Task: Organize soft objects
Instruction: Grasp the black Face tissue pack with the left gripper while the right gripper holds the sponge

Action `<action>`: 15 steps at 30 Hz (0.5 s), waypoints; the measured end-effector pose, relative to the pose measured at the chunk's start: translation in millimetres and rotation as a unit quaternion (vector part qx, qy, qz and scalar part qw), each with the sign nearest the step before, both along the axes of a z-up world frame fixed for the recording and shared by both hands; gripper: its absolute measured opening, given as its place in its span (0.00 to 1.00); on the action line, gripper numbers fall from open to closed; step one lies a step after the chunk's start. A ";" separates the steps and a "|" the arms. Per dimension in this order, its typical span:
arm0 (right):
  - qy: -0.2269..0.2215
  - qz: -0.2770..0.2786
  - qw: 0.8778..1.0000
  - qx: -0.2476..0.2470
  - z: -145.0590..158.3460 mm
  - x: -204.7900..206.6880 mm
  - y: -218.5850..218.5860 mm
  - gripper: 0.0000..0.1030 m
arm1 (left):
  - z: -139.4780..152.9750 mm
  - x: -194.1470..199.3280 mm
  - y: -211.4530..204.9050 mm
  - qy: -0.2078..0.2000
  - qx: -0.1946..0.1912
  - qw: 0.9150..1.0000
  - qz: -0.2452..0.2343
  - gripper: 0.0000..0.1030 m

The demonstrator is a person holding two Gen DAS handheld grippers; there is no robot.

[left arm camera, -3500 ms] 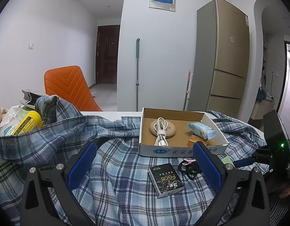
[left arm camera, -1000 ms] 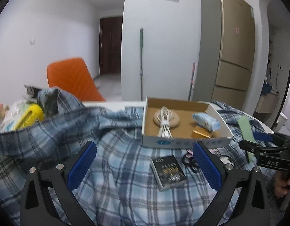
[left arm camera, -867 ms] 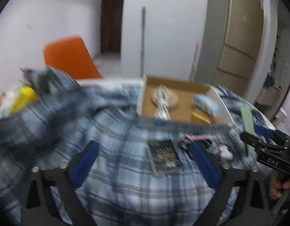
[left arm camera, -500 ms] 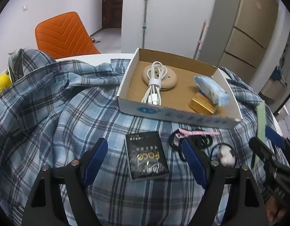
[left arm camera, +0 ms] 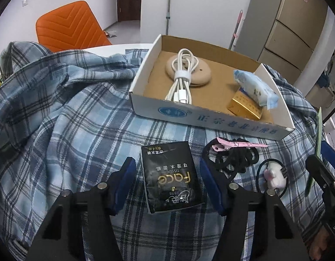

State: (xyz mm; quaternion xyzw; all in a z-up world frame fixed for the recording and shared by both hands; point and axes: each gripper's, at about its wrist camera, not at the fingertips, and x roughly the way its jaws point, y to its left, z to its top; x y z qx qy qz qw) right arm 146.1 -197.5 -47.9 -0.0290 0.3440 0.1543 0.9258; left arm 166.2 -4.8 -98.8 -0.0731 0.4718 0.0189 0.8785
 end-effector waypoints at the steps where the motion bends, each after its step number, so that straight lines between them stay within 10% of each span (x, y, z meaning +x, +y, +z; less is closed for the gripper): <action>1: 0.001 0.000 1.000 -0.001 -0.2 0.3 0.3 0.67 | 0.2 -0.5 -0.2 0.000 0.000 1.000 -0.001 0.63; 15: 0.003 -0.001 1.000 -0.003 -1.3 1.3 0.9 0.67 | -5.2 4.2 -3.3 0.001 -0.005 1.000 -0.012 0.48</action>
